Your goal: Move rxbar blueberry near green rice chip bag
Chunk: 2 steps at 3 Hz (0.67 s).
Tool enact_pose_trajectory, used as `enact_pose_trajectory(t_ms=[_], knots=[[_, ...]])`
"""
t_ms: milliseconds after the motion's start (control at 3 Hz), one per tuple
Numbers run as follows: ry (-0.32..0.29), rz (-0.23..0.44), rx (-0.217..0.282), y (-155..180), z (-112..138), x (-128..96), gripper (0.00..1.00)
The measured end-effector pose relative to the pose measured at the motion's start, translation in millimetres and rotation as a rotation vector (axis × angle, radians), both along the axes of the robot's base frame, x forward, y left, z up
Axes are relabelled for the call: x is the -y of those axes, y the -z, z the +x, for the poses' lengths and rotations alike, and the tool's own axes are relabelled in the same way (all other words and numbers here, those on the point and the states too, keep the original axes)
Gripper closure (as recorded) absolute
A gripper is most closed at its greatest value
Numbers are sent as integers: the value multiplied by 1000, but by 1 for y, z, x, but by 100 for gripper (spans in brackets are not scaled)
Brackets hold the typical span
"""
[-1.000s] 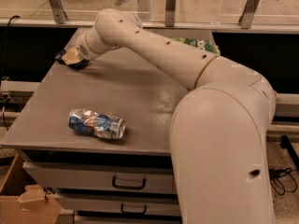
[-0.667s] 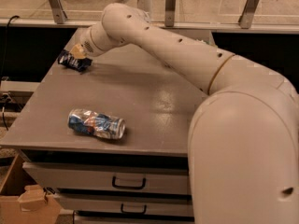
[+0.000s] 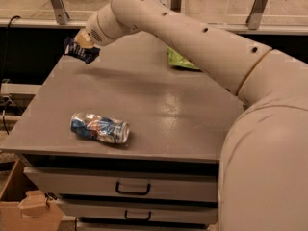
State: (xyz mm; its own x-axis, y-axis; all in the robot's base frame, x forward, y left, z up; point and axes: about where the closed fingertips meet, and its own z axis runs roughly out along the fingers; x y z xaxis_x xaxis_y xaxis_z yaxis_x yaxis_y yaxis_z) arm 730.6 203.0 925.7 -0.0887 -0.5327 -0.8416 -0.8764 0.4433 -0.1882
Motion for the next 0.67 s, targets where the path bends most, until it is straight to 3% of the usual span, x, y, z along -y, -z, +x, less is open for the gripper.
enact_pose_trajectory(t_ms=[333, 667], knots=[[29, -30, 6, 1, 4, 24, 100], [115, -81, 23, -3, 6, 75, 100]])
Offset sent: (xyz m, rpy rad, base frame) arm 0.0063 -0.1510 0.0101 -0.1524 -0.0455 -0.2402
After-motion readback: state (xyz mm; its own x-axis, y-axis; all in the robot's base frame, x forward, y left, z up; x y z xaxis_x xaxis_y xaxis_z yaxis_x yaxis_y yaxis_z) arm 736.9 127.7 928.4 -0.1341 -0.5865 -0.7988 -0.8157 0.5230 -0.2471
